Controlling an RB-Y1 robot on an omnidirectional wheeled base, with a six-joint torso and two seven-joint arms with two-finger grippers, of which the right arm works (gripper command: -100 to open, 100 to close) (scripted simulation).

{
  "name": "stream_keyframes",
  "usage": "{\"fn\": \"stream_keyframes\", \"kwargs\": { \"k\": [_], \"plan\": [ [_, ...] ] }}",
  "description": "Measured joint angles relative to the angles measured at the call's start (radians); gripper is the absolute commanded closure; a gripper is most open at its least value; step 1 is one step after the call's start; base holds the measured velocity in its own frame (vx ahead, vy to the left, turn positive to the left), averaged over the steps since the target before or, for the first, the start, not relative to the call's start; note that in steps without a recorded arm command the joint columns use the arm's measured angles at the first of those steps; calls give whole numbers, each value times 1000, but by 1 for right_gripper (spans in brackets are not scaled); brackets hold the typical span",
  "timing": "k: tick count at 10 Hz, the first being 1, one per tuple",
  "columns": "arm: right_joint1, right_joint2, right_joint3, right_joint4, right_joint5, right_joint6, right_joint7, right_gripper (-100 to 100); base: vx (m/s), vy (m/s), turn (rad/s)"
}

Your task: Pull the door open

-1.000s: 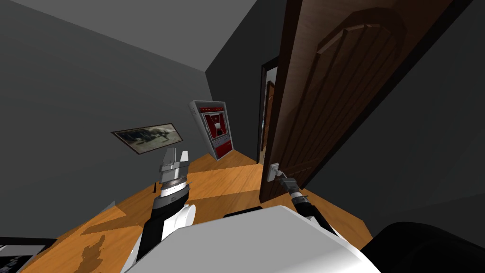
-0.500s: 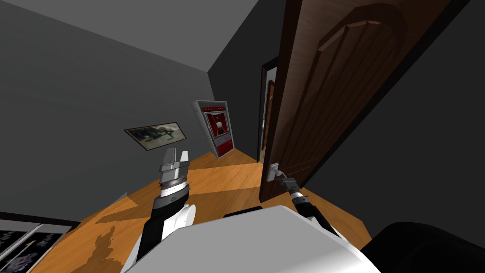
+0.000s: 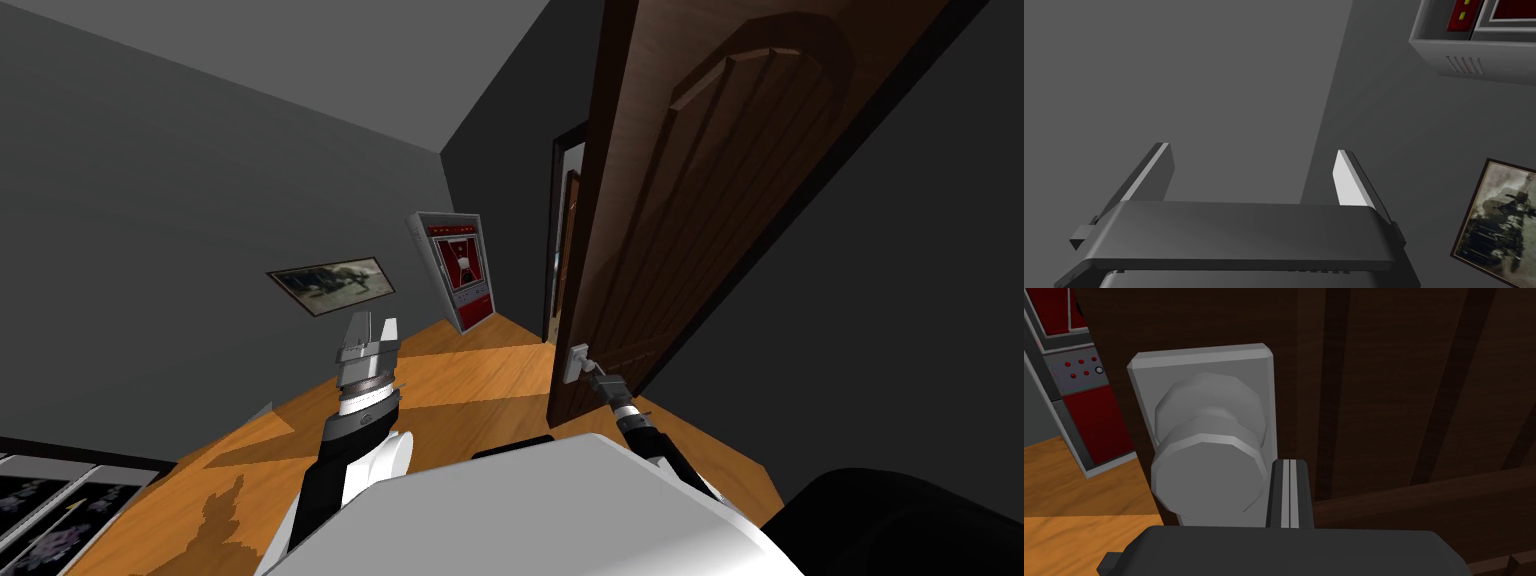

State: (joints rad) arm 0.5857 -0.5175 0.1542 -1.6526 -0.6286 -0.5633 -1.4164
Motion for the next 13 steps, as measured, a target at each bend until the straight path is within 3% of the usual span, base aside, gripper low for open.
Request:
{"fn": "stream_keyframes", "kwargs": {
  "k": [5, 13],
  "plan": [
    [-3, -8, 10, 17, 6, -26, -12, -100, -44, -17, 31],
    [6, -15, 9, -1, 3, -11, -13, -100, -19, -8, 4]
  ]
}}
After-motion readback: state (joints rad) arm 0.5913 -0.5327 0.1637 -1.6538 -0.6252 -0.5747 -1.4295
